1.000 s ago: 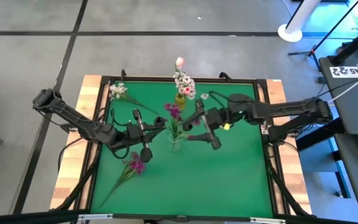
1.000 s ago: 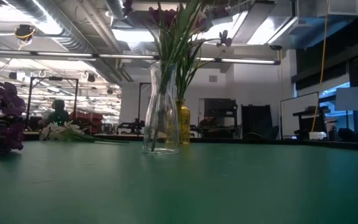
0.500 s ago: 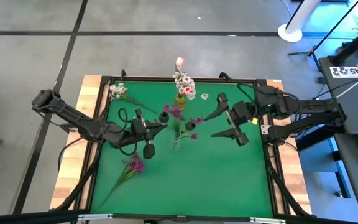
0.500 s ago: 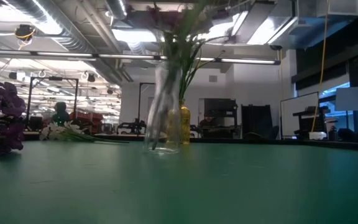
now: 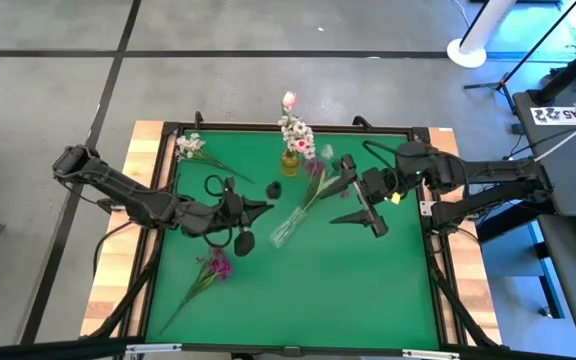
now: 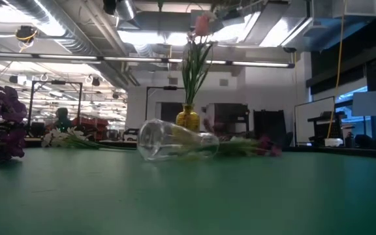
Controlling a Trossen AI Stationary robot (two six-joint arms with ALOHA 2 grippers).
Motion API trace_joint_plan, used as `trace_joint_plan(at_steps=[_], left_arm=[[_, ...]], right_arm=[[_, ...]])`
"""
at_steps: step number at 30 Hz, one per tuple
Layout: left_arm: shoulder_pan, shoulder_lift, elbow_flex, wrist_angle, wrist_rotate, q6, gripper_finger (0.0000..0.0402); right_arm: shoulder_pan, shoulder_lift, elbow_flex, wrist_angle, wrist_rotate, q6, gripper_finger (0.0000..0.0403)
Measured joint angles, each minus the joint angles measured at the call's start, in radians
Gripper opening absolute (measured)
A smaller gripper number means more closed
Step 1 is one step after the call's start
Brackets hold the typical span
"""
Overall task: Sort flowers into vase by color
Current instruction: Put the black flower into the transparent vase
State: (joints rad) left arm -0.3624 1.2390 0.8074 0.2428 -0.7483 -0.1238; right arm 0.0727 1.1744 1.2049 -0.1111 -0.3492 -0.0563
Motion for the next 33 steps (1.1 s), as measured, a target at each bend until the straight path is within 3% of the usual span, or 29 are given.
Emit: trace_joint_plan(at_steps=[8, 17, 25, 33], left_arm=[[0.0, 0.001, 0.0, 0.026, -0.001, 0.024, 0.0], [0.0, 0.001, 0.0, 0.037, -0.001, 0.029, 0.0], [-0.001, 0.0, 0.0, 0.039, -0.001, 0.03, 0.0], [-0.035, -0.006, 0.0, 0.034, 0.018, 0.017, 0.0]], right_arm=[[0.0, -0.001, 0.0, -0.008, 0.006, 0.0, 0.0269], [0.0, -0.016, 0.0, -0.183, 0.189, 0.001, 0.0269], [0.0, -0.019, 0.0, -0.311, 0.211, 0.058, 0.0269], [0.0, -0.042, 0.0, -0.474, 0.327, 0.128, 0.0269]])
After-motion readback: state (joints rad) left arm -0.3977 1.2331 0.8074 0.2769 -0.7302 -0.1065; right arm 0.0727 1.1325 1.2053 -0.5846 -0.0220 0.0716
